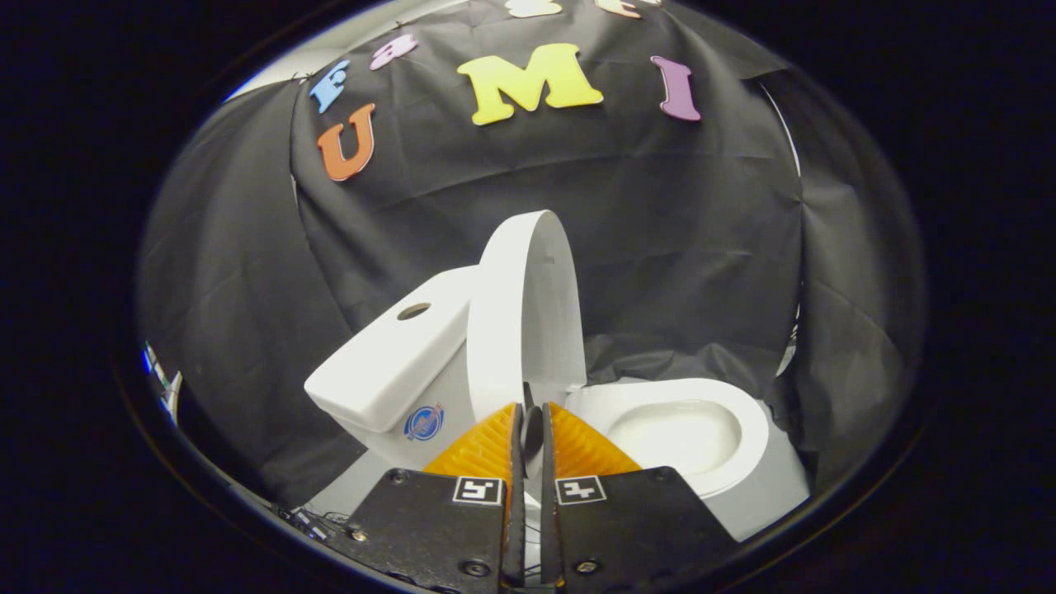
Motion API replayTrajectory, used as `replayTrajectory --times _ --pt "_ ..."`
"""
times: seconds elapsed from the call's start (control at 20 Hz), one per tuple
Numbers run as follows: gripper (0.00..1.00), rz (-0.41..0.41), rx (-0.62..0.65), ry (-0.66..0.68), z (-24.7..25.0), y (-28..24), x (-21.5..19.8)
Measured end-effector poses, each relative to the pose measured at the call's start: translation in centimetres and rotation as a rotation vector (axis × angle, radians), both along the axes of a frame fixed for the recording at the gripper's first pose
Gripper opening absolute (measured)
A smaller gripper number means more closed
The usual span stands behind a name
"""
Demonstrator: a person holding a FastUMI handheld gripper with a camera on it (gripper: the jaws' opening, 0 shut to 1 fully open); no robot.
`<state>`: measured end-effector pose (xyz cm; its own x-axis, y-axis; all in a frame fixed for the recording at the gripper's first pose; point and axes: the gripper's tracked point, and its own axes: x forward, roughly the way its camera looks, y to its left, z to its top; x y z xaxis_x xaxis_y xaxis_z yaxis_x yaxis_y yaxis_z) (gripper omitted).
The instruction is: Open the toilet lid.
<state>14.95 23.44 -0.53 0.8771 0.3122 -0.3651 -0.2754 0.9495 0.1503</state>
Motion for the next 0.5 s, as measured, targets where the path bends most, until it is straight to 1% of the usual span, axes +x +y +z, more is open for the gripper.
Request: replayTrajectory --times 0.2,0.5 --pt "0.10 0.000 -0.037 -0.009 0.0 1.5 0.0" --pt "0.11 0.028 -0.069 -0.017 -0.7 3.5 -0.4"
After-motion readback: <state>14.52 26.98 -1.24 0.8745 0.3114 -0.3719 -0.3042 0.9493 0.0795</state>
